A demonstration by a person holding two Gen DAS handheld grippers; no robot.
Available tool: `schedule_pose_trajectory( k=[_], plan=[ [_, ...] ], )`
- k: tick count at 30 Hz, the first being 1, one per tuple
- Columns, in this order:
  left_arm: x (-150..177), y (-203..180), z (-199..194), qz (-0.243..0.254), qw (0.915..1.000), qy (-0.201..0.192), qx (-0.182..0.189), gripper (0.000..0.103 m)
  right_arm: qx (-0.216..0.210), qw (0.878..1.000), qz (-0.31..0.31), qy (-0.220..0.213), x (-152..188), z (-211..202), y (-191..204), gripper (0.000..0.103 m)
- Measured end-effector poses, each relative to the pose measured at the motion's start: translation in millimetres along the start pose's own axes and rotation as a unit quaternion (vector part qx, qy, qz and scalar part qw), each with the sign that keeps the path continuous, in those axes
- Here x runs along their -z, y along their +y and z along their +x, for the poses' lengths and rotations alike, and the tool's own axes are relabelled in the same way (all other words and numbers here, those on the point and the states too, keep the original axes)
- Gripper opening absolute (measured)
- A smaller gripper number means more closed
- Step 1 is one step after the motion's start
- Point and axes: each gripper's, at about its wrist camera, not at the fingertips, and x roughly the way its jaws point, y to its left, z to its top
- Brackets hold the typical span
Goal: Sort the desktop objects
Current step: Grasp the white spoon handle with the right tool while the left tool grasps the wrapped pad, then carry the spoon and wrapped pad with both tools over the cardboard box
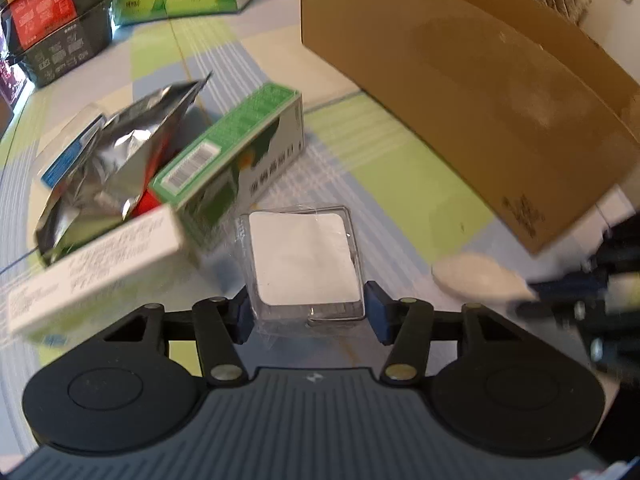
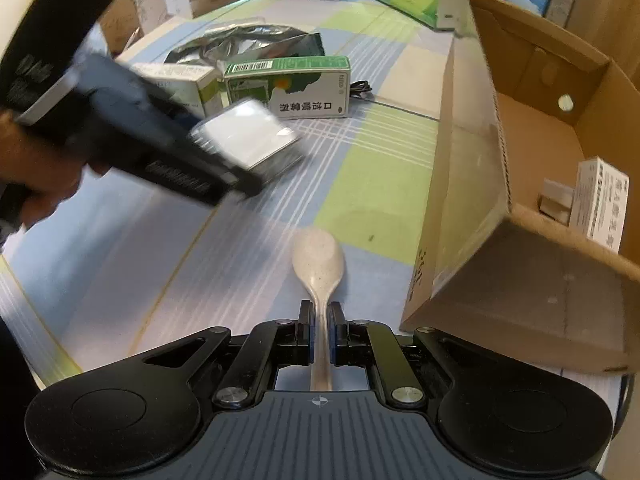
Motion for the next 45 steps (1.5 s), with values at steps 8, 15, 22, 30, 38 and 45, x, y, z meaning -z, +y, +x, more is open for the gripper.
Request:
schedule_pose_trajectory(
  k=[8, 15, 22, 30, 38, 45],
  plan=[
    [53.6, 10.0, -39.1, -0.005, 0.9985, 0.055, -0.003, 0.048, -0.016, 0.998, 0.049, -0.02, 12.9, -7.9, 6.3, 0.003],
    [69.3, 8.2, -44.0, -0.029, 0.9987, 0.033, -0.024, 0.058, -0.021, 0.999, 0.03, -0.031, 19.5, -2.4, 16.5, 0.004],
    [72.8, 5.5, -38.2, -0.043, 0.9983, 0.022, -0.031, 0.06, -0.022, 0.999, 0.031, -0.037, 19.0, 2.0, 13.1, 0.004],
    [73.0, 8.3, -33.8, -0.062, 0.9974, 0.009, -0.035, 0.051, -0.019, 0.998, 0.034, -0.04, 19.1, 3.9, 13.6, 0.003],
    [74.4, 3.0, -53.0, -0.077, 0.9964, 0.003, -0.034, 0.048, -0.021, 0.997, 0.048, -0.062, 18.5, -16.4, 15.0, 0.003],
    [75.0, -9.7, -84.4, -0.094, 0.9947, -0.023, -0.034, 0.048, -0.024, 0.994, 0.058, -0.091, 19.0, -51.3, 17.5, 0.003]
  ],
)
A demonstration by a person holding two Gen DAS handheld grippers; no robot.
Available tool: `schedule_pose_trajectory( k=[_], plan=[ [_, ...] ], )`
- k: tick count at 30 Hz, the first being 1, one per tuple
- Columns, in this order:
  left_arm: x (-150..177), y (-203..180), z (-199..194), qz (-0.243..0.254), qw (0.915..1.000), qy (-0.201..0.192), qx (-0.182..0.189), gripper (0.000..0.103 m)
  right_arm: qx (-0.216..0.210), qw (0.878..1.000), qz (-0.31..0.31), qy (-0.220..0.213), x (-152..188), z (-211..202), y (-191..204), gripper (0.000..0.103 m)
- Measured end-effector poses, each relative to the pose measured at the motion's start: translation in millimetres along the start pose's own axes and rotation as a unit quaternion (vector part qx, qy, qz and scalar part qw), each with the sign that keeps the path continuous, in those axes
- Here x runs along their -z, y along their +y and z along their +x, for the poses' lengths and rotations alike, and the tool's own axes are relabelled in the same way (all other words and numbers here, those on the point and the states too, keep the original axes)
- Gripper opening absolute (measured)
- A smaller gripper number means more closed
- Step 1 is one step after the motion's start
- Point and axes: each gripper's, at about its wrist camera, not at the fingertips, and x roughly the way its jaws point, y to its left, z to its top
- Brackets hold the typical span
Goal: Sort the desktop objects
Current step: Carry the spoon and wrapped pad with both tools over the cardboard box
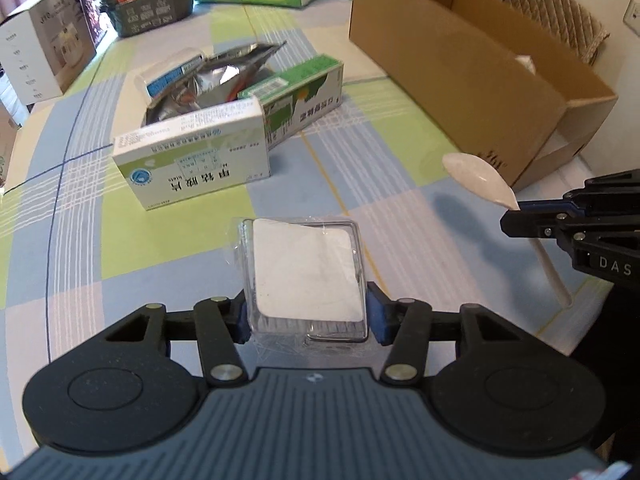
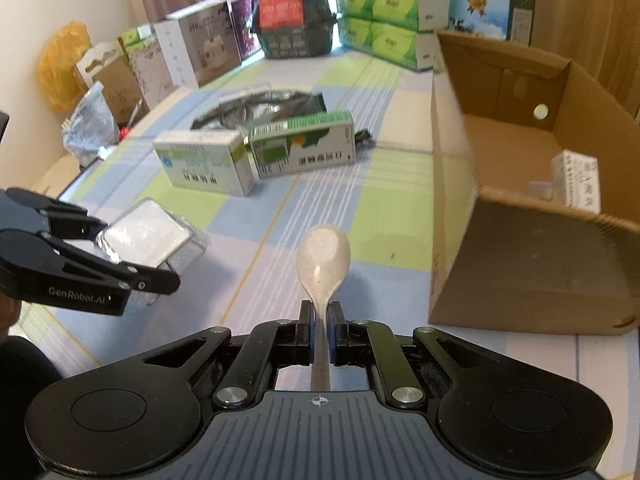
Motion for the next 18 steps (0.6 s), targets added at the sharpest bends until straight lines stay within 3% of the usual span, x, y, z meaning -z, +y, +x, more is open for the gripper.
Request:
schedule_pose_trajectory(
  k=[10, 18],
  plan=[
    [-18.2, -31.1, -42.4, -0.004, 0.9992, -0.04, 0.005, 0.048, 0.009, 0.999, 0.015, -0.051, -18.3, -60.6, -5.7, 0.003],
    [-59.1, -70.6, -63.1, 0.009, 0.9967, -0.075, 0.029, 0.048, 0.032, 0.995, 0.027, -0.091, -44.1, -101.0, -34.5, 0.003]
  ],
)
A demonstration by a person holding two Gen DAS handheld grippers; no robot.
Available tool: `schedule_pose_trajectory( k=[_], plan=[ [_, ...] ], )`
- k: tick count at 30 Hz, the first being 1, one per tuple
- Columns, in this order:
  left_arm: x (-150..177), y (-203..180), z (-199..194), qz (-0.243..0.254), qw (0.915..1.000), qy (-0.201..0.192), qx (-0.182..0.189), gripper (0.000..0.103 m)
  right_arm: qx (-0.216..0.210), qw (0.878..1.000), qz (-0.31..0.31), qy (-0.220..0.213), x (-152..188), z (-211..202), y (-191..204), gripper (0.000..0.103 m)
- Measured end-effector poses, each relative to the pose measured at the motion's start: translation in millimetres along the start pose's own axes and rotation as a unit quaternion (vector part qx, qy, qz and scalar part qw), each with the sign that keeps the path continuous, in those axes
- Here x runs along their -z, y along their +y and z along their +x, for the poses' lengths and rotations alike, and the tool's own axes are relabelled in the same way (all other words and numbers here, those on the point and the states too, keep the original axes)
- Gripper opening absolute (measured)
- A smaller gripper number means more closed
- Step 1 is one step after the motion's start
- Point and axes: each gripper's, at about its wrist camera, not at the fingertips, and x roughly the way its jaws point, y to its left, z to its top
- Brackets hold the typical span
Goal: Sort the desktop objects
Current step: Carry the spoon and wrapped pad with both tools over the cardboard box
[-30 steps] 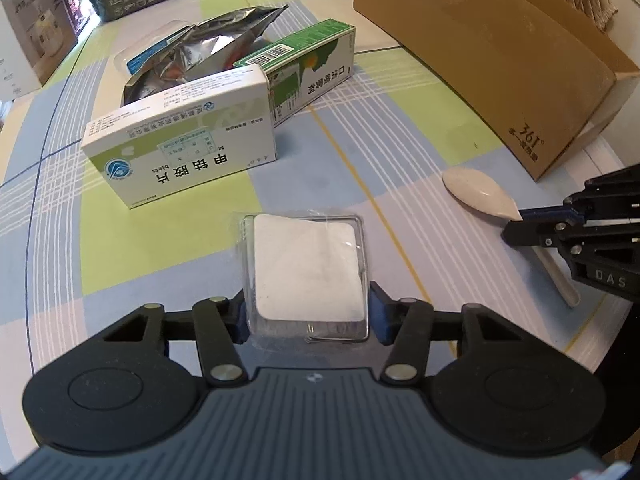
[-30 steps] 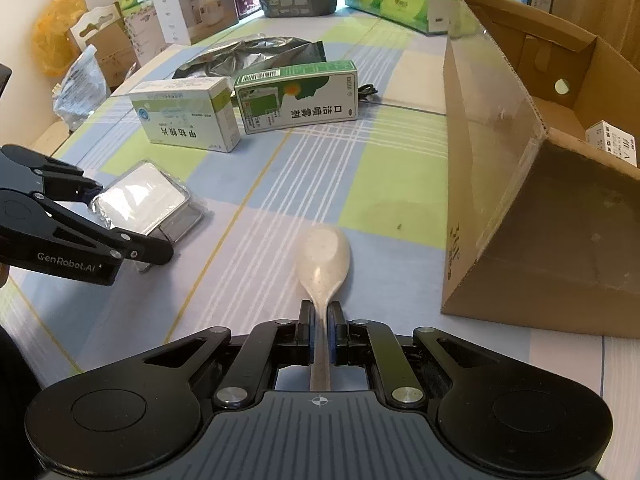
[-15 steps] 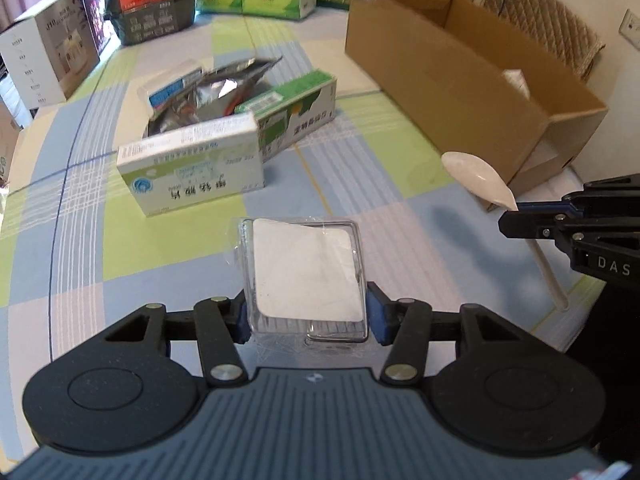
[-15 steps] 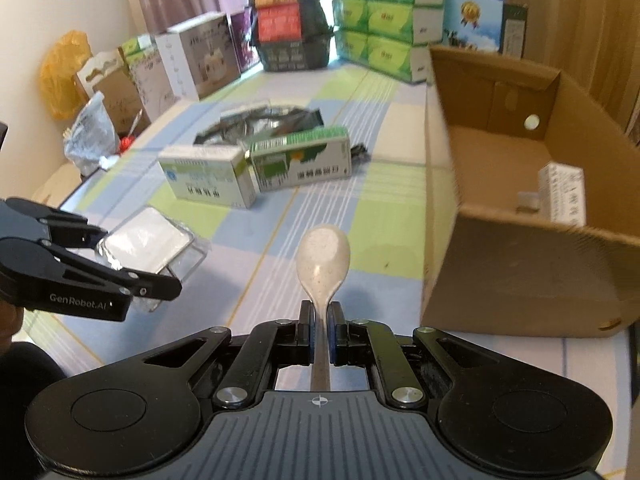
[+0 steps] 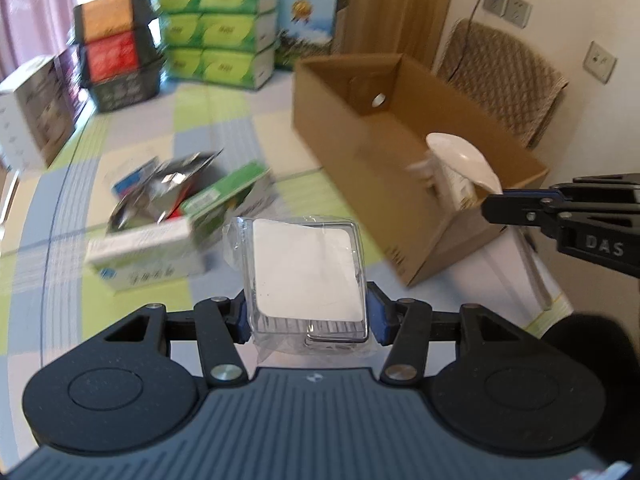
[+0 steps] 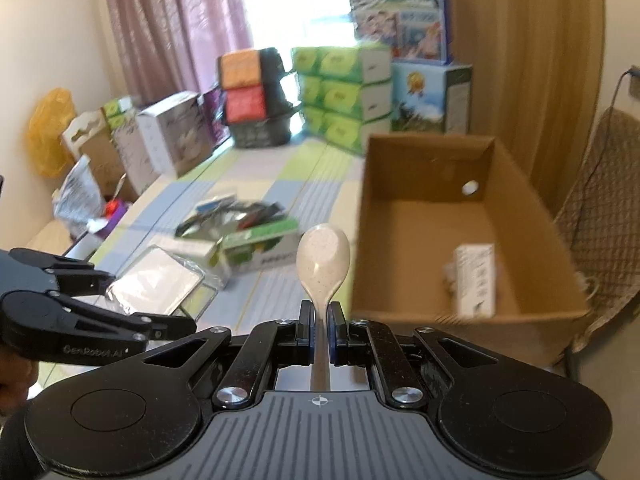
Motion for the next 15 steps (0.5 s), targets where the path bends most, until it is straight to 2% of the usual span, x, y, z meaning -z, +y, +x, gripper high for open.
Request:
schedule_pose_trajectory(
  k=[8, 15],
  plan=[
    [-47.0, -49.1, 13.0, 0.025, 0.9991, -0.02, 0.03, 0.048, 0.038, 0.999, 0.009, -0.02, -26.7, -11.6, -51.5, 0.003],
    [-77.4, -80.3, 34.5, 0.045, 0.9976, -0.019, 0.048, 0.048, 0.061, 0.998, 0.019, -0.026, -44.5, -10.4, -94.2, 0.003]
  ],
)
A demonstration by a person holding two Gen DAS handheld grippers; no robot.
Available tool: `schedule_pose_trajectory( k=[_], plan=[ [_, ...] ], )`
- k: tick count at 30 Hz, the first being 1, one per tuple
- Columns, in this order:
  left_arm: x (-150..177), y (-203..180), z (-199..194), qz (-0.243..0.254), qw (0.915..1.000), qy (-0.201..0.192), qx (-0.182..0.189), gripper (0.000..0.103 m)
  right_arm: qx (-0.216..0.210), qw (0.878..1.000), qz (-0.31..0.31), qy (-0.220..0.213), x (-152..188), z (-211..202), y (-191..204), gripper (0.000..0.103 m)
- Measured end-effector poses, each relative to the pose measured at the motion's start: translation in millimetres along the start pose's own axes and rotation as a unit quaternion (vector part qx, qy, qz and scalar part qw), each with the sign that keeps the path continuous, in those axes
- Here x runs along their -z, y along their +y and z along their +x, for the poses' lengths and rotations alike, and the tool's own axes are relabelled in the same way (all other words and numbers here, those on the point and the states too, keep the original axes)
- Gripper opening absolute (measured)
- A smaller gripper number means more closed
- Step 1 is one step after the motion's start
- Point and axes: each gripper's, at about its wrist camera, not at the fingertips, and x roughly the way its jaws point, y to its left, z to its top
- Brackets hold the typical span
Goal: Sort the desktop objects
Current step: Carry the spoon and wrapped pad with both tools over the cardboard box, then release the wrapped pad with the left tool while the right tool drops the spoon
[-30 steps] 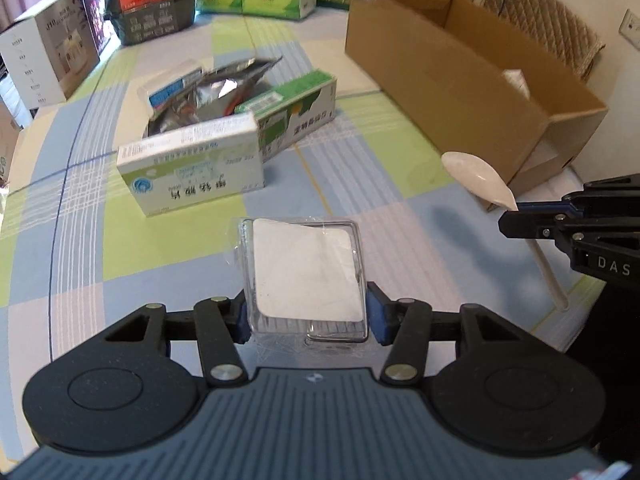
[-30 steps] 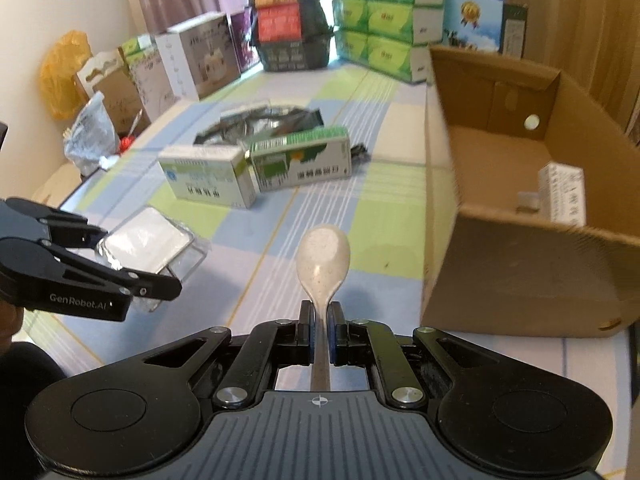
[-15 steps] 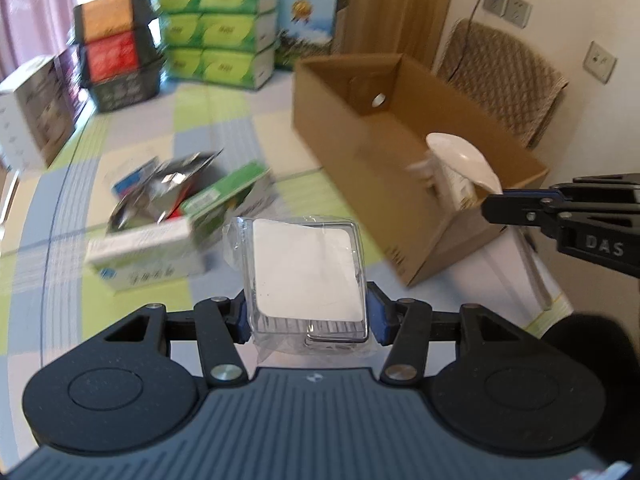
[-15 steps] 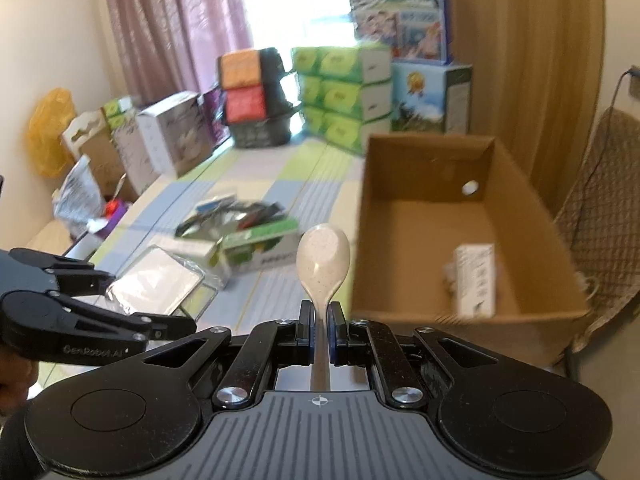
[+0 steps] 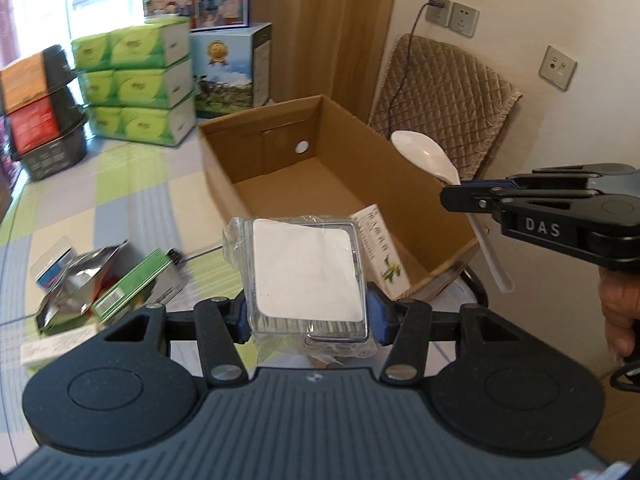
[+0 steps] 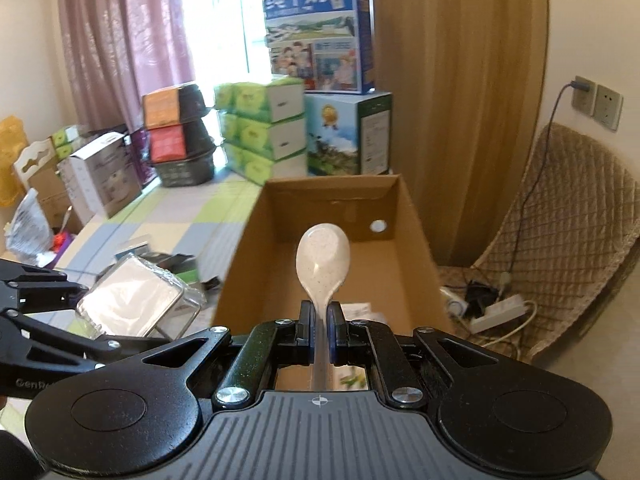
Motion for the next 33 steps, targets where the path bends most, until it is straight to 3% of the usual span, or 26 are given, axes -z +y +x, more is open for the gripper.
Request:
schedule_pose_trajectory(
  k=[20, 33],
  plan=[
    [-31.0, -17.2, 67.4, 0.004, 0.9994, 0.033, 0.011, 0.049, -0.004, 1.0, 0.012, 0.019, -16.1, 49.4, -37.0, 0.003],
    [-31.7, -8.7, 66.8, -0.003, 0.9998, 0.019, 0.004, 0.047, -0.001, 1.0, 0.014, 0.028, -15.6, 62.6, -41.0, 0.003]
  ],
)
